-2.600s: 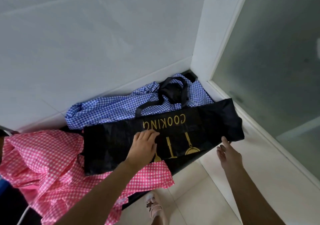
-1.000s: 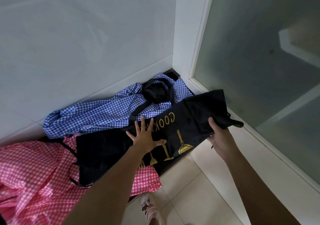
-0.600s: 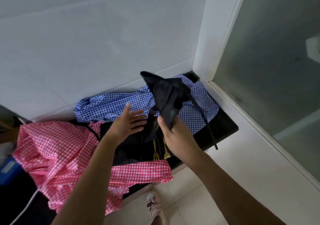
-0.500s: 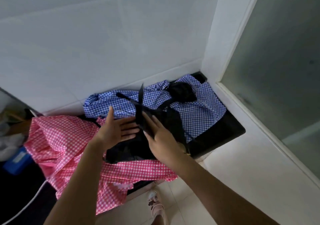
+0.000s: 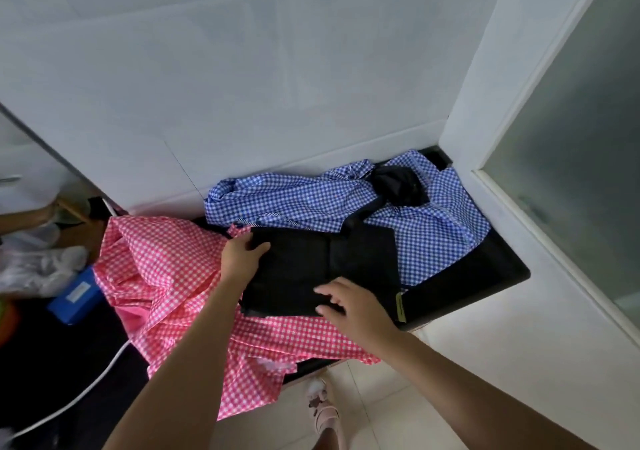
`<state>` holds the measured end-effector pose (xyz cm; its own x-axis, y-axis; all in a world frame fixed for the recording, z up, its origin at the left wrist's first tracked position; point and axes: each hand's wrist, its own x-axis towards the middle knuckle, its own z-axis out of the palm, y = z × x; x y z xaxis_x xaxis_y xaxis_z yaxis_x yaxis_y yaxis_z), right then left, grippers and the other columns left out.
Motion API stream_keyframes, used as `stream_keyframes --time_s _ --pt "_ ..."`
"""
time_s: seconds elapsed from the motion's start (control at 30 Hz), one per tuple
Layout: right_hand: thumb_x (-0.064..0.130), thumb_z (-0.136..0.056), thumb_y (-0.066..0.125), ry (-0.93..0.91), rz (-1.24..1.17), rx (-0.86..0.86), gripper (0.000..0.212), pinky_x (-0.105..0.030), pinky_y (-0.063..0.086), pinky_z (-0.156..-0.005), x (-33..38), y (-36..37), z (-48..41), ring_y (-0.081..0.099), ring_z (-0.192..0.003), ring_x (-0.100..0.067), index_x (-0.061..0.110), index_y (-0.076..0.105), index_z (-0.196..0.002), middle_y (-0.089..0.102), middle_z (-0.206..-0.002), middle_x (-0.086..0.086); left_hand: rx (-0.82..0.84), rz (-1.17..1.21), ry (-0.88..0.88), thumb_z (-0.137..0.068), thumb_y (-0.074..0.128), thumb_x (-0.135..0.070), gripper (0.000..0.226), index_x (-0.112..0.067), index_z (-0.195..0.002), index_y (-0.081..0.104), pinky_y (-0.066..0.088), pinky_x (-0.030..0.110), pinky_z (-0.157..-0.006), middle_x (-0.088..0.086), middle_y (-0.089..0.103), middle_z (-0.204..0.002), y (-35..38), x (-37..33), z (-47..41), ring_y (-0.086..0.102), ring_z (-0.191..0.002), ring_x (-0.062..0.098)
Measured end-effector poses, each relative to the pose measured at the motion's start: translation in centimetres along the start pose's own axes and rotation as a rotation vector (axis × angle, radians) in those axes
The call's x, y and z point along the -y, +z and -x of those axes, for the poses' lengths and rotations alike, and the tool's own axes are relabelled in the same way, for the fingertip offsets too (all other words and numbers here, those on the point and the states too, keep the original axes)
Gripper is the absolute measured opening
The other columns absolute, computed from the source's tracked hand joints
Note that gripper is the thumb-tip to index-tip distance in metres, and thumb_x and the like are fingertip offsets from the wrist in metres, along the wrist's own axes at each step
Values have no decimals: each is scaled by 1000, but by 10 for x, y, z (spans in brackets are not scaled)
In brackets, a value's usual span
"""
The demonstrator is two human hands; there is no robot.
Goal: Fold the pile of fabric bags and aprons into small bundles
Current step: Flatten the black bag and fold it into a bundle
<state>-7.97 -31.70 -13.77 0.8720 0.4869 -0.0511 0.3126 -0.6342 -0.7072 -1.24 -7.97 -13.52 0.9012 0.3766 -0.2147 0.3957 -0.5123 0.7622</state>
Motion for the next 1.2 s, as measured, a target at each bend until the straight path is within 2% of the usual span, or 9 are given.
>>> stream_keyframes --time_s 0.2,0.37,0.47,0.57,0.73,0.87,0.97,1.07,1.2 --pt "29 -86 68 276 209 -134 52 -21 48 -86 -48 -12 0 55 -112 -13 20 45 -131 40 -131 2 -69 -61 14 -87 68 -18 39 0 -121 59 44 39 -99 16 63 -121 12 5 -15 57 -114 33" --pt "21 -92 60 261 267 -21 10 -30 49 -78 -58 -18 -18 62 -88 -19 13 61 -96 58 -99 0 -315 -237 298 -78 78 -26 62 -2 -126 50 39 46 -95 20 50 -123 22 -13 10 46 -113 36" --pt "20 -92 60 178 163 -84 10 -33 50 -71 -36 -34 -38 63 -77 -18 10 60 -89 65 -82 -1 14 -234 568 -72 80 -41 64 -10 -123 56 44 31 -88 2 55 -111 29 -28 40 52 -96 17" --pt "15 -90 63 -82 4 -206 7 -29 51 -69 13 -57 -58 61 -71 -10 8 62 -90 65 -79 4 357 -235 531 -79 75 -35 34 -24 -106 57 38 13 -70 -17 56 -89 33 -37 60 53 -70 -1" --pt "13 -88 65 -282 -103 -274 32 -15 51 -81 47 -86 -76 63 -91 -6 12 58 -119 58 -122 -1 -2 148 116 -94 57 -16 17 -8 -81 65 44 18 -52 -2 61 -60 -5 -35 33 50 -43 0" --pt "16 -86 68 223 -116 -356 49 -33 49 -94 -22 -89 -68 57 -107 -18 9 49 -131 48 -131 -8 -266 596 -297 -92 55 -4 13 5 -101 60 53 19 -49 10 61 -71 -69 -8 13 59 -44 5" --pt "28 -81 74 632 -240 -270 40 -42 51 -91 -79 -80 -49 61 -106 -26 6 59 -110 61 -116 -9 -449 550 -358 -89 56 -8 59 2 -141 32 55 36 -82 14 63 -104 -82 0 19 67 -86 19" --pt "23 -82 74 775 -576 -222 24 -40 56 -81 -89 -69 -43 67 -91 -26 4 66 -95 70 -102 -12 -492 209 -126 -87 60 -16 74 -9 -149 19 43 51 -102 16 32 -144 -59 -9 49 44 -125 32" --pt "16 -78 76 866 -849 -118 34 -42 53 -90 -73 -65 -47 66 -97 -28 5 67 -110 70 -106 -10 -127 -4 296 -84 71 -28 60 -16 -136 45 47 41 -99 3 50 -128 2 -22 104 50 -114 14"
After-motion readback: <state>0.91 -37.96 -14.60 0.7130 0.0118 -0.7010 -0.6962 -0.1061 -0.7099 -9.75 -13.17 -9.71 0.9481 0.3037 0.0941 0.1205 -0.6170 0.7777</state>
